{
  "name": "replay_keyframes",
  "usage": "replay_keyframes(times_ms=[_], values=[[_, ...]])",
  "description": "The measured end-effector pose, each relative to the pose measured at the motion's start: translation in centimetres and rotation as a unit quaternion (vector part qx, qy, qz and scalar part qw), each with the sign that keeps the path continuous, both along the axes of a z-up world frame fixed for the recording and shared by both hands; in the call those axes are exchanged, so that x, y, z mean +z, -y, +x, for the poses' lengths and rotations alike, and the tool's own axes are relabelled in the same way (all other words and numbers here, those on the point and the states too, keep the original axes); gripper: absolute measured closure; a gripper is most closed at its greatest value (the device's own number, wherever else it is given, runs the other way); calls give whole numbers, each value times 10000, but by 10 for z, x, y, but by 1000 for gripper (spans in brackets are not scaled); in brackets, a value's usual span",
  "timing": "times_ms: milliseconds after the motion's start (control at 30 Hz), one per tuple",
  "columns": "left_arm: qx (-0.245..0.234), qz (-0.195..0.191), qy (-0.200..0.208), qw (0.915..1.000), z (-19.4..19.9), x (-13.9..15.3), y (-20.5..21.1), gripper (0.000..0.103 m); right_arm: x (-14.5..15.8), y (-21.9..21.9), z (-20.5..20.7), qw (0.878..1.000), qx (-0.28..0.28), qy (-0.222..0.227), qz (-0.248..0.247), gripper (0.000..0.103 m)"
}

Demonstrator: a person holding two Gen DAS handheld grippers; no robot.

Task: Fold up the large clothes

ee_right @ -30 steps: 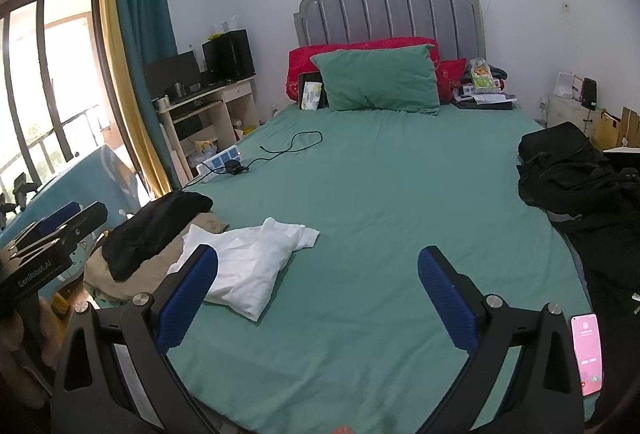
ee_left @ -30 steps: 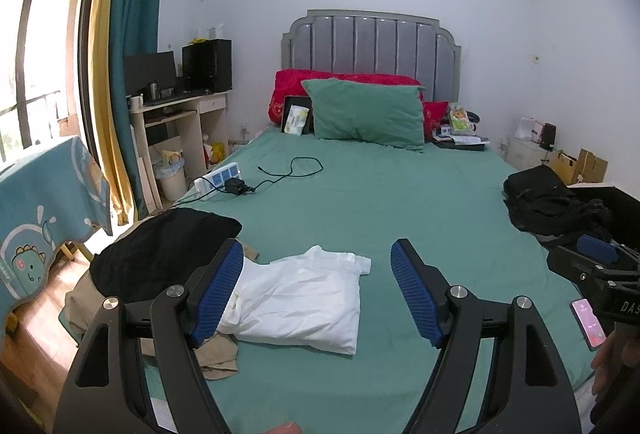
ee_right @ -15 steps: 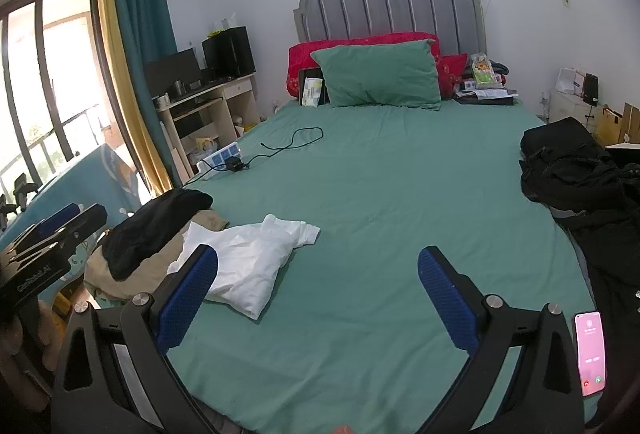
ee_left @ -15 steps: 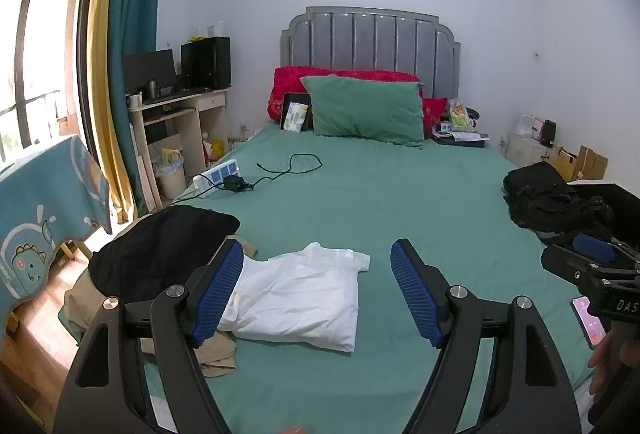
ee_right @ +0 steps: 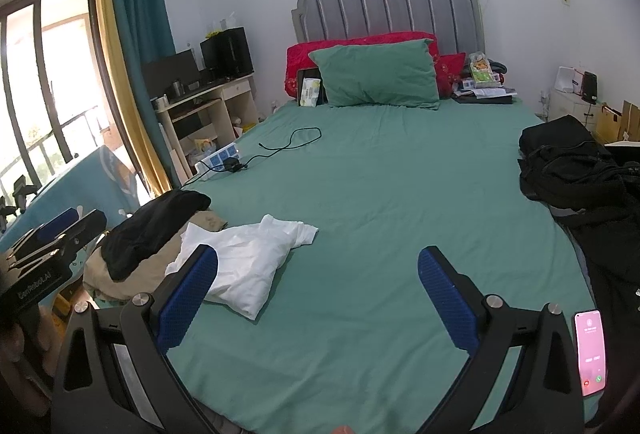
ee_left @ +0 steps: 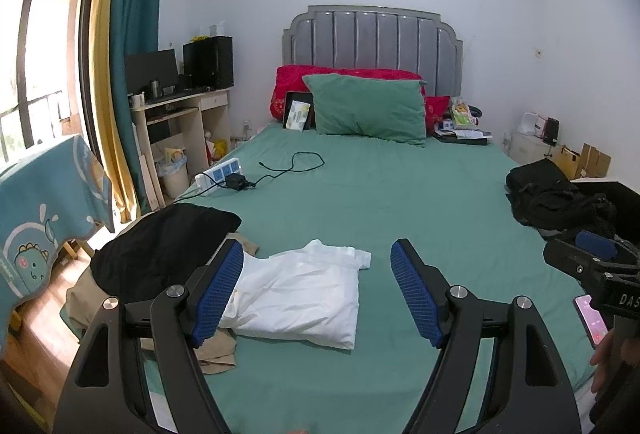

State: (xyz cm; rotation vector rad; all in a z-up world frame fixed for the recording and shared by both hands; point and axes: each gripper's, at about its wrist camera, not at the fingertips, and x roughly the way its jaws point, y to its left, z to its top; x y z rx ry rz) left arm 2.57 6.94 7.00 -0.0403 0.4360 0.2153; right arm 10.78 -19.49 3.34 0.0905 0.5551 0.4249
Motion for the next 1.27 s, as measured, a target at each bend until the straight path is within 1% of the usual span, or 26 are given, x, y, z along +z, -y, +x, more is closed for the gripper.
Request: replay_keyframes(times_ms=[333, 533, 967, 1267], values=[[15, 58, -40, 10000, -1, -2, 2, 24, 0, 3, 1, 10000, -14, -4, 17, 4], [-13, -29, -77, 10000, 1, -5, -5, 24, 1, 6, 1, 10000, -45, -10, 8, 4], [-54, -4, -62, 10000, 3, -5, -10, 24, 0, 6, 0, 10000, -50, -24, 10, 4], [-191, 26, -247, 9995, 13, -14, -11, 24, -5, 10, 3, 10000, -51, -77, -14, 3]])
